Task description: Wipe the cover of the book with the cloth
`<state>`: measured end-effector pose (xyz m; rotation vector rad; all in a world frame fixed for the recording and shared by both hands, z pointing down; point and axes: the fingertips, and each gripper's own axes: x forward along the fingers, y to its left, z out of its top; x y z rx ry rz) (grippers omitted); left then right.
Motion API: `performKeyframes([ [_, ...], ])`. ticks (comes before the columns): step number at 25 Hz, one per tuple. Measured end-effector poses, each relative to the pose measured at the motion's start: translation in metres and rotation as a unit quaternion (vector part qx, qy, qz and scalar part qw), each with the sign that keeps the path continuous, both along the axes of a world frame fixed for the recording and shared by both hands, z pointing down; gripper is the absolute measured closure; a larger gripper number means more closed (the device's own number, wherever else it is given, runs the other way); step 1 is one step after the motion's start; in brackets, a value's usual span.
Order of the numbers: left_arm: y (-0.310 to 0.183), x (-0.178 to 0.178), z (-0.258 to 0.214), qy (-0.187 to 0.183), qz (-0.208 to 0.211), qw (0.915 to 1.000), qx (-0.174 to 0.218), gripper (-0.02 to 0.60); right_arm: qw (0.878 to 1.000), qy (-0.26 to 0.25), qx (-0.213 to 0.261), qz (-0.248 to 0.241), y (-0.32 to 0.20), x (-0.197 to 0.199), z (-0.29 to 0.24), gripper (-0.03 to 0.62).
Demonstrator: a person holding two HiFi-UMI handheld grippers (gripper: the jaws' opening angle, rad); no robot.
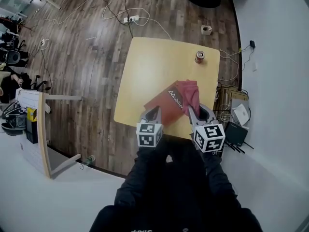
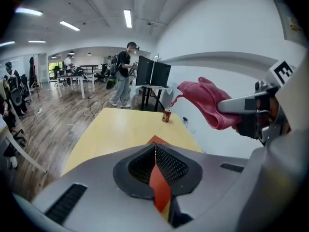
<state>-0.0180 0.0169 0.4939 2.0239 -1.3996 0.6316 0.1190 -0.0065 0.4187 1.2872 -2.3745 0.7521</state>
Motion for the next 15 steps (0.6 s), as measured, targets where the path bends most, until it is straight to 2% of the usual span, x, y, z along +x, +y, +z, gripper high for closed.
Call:
performKeyframes([
  [7, -0.019, -0.012, 0.077, -0.012, 0.037, 0.997, -0.067, 0.546, 0.998, 0.037, -0.054, -0.014, -0.029, -0.006, 0.073, 0.508],
  [15, -0.021, -0.023, 0.139, -0.02, 0.081, 0.9863, -0.142, 0.546, 0.994, 0.063, -0.09, -0.02, -0.062, -0.027, 0.142, 0.508],
])
